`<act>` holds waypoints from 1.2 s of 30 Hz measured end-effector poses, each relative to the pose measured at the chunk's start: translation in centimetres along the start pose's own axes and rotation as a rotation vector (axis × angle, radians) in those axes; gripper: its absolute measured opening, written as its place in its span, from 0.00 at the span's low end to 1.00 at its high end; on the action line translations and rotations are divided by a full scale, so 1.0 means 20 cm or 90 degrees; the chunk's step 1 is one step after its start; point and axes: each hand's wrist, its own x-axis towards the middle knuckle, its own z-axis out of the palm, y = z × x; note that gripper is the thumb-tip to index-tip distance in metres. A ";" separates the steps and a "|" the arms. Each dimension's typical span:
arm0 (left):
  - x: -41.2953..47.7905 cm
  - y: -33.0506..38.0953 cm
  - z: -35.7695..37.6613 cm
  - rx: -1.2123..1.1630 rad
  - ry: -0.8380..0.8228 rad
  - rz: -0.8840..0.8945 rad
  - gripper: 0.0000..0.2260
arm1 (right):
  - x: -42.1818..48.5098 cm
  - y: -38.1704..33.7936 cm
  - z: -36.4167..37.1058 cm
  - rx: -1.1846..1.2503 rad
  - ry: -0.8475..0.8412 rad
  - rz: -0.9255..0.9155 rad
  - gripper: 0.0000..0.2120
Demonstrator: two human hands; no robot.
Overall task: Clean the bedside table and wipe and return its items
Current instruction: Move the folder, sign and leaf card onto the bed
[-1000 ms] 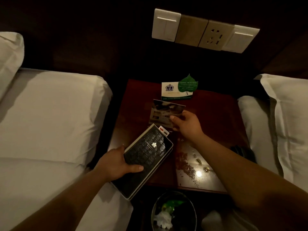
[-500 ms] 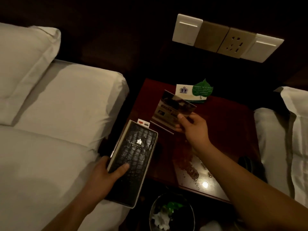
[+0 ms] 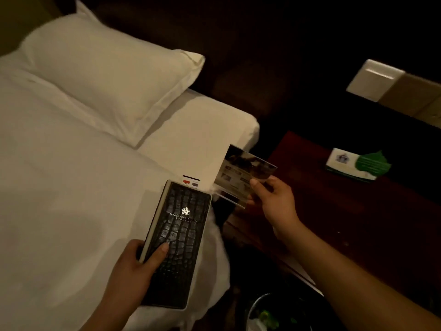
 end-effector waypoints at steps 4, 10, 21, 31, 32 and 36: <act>0.02 -0.16 -0.26 -0.021 0.072 -0.036 0.14 | -0.07 0.00 0.34 0.011 -0.070 -0.007 0.03; 0.00 -0.43 -0.67 -0.111 0.153 -0.078 0.12 | -0.23 -0.02 0.81 -0.032 -0.141 -0.035 0.06; -0.03 -0.81 -1.35 -0.233 0.249 -0.129 0.13 | -0.56 -0.13 1.65 -0.106 -0.302 -0.073 0.09; -0.03 -1.09 -1.68 -0.333 0.344 -0.178 0.13 | -0.79 -0.07 2.19 -0.117 -0.405 -0.087 0.10; -0.02 -1.11 -1.69 -0.341 0.356 -0.186 0.15 | -0.80 -0.07 2.23 -0.121 -0.416 -0.084 0.10; 0.00 -1.16 -1.75 -0.372 0.391 -0.209 0.19 | -0.79 -0.04 2.38 -0.136 -0.465 -0.075 0.08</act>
